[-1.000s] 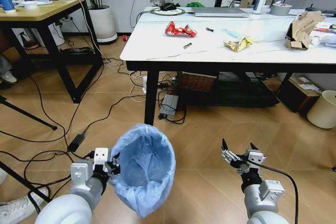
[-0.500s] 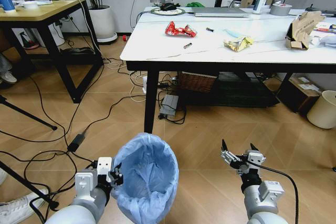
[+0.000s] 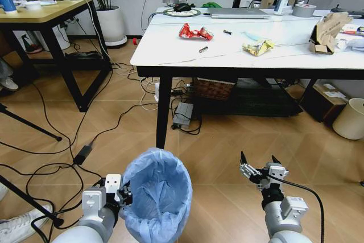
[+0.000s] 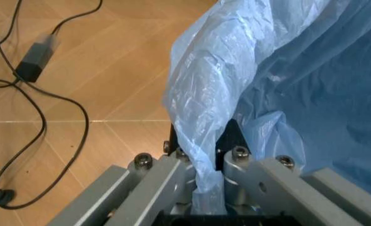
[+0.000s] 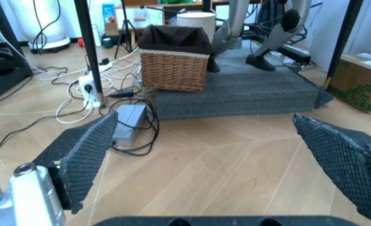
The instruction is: Pick up the trash bin and place the trash from the table into it.
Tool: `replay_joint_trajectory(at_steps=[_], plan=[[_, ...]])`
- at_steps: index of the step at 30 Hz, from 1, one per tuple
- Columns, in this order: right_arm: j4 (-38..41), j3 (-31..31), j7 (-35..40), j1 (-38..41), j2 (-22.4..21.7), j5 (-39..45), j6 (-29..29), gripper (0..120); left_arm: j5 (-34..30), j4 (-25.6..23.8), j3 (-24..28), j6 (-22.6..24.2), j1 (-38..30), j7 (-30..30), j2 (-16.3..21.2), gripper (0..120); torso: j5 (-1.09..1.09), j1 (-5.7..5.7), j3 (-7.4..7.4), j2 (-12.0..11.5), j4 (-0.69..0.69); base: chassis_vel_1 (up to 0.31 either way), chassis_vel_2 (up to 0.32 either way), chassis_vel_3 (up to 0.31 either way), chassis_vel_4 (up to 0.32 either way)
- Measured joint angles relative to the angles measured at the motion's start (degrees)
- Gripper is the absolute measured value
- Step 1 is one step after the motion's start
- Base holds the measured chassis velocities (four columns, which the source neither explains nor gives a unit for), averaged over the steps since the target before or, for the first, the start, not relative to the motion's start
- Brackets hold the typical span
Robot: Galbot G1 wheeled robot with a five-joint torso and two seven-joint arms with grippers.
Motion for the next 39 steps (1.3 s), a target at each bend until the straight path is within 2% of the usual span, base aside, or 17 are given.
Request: replay_joint_trajectory(at_steps=[20,39], plan=[[3.63,-0.12,0.23,-1.66,0.0,0.35,-0.08,100,0.53,0.09,-0.25,-0.01,-0.28,0.01,-0.23,0,0.0,1.0,3.75,4.76,0.0,0.0,0.0,0.0,0.0],[12.9,0.38,1.38,-4.46,-1.13,3.4,-1.74,100,-3.77,0.09,-1.48,-0.01,-4.11,-1.37,-0.3,0,0.0,2.26,7.16,9.43,0.0,0.0,0.0,0.0,0.0]])
